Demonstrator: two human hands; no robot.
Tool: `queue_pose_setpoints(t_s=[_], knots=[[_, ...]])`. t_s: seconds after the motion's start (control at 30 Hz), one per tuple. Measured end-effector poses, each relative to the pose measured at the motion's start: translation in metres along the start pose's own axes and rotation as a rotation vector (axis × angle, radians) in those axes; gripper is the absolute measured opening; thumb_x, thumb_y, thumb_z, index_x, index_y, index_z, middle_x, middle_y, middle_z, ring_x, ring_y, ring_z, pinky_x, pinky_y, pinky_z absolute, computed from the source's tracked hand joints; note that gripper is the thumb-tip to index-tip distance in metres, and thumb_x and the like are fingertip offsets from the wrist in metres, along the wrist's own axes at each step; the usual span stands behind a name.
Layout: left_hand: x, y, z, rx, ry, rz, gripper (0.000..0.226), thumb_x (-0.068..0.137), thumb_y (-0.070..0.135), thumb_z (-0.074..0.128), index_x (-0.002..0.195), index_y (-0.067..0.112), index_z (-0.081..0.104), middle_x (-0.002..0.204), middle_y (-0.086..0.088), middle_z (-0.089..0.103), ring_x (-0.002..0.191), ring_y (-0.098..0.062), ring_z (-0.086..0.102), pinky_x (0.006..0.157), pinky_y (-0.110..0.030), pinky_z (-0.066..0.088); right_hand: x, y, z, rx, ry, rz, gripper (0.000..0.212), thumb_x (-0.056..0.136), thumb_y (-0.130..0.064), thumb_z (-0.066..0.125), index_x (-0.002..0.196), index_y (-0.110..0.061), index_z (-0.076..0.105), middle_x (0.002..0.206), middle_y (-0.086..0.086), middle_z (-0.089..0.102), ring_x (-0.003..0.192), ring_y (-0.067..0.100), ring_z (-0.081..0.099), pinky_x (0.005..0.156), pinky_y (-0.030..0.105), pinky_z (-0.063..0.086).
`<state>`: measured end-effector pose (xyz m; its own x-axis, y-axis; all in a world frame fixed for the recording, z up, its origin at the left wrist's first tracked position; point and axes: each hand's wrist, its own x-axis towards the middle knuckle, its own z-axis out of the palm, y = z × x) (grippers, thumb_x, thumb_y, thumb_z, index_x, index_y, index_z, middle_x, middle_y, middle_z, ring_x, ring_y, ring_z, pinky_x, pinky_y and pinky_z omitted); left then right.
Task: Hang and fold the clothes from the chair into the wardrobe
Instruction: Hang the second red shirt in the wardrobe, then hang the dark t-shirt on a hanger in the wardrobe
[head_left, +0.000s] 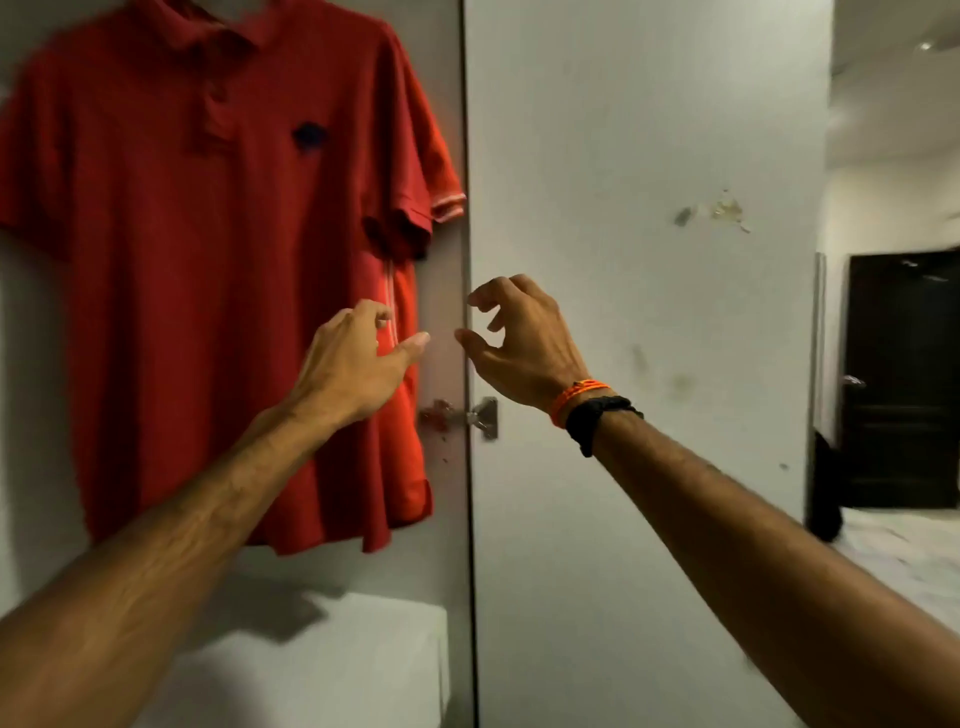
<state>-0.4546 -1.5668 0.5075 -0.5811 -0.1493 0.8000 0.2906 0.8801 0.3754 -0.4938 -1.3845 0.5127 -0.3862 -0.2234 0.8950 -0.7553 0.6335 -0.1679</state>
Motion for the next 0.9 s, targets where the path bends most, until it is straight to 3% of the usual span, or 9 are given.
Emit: queue_pose_setpoints(t_s=[0.13,0.4,0.53,0.73,0.9], knots=[[-0.056,0.052,0.061,-0.130,-0.189,-0.004,0.053,0.088,0.048,0.066,0.127,0.013,0.057,0.124,-0.006,0.063,0.102,-0.019,0.063,0.092,-0.032,0.047,-0.081,0.037,-0.047,-0.039,-0.011,0.162,0.032,0.086,-0.028,0.073,0.113,-0.014,0.062,0.111,0.000,0.058,0.081,0.010,0.060,0.076,0.023,0.048],[-0.190,0.197,0.222,-0.358,-0.617,0.019,0.054,0.090,0.048,0.063,0.132,0.016,0.051,0.134,-0.006,0.057,0.109,-0.020,0.061,0.092,-0.039,0.054,-0.263,0.154,-0.167,-0.268,-0.147,0.489,0.036,0.087,-0.032,0.072,0.116,-0.014,0.062,0.116,0.002,0.058,0.086,0.013,0.062,0.079,0.035,0.056],[-0.243,0.274,0.287,-0.424,-0.766,0.053,0.055,0.088,0.048,0.065,0.131,0.016,0.051,0.133,-0.008,0.057,0.111,-0.023,0.061,0.090,-0.038,0.055,-0.338,0.208,-0.233,-0.344,-0.159,0.638,0.032,0.088,-0.034,0.070,0.112,-0.015,0.062,0.113,0.004,0.058,0.086,0.017,0.059,0.076,0.034,0.056],[-0.322,0.382,0.375,-0.479,-0.946,0.095,0.054,0.089,0.043,0.067,0.132,0.014,0.052,0.133,-0.008,0.058,0.109,-0.020,0.060,0.086,-0.026,0.049,-0.449,0.288,-0.327,-0.395,-0.207,0.851,0.030,0.089,-0.032,0.069,0.114,-0.016,0.062,0.114,-0.001,0.058,0.079,0.007,0.057,0.072,0.020,0.046],[-0.373,0.438,0.450,-0.495,-1.062,0.122,0.051,0.088,0.041,0.070,0.127,0.012,0.056,0.130,-0.005,0.061,0.101,-0.019,0.064,0.087,-0.028,0.050,-0.528,0.348,-0.378,-0.428,-0.218,1.040,0.027,0.088,-0.029,0.069,0.111,-0.016,0.062,0.111,0.000,0.059,0.080,0.011,0.057,0.078,0.029,0.050]])
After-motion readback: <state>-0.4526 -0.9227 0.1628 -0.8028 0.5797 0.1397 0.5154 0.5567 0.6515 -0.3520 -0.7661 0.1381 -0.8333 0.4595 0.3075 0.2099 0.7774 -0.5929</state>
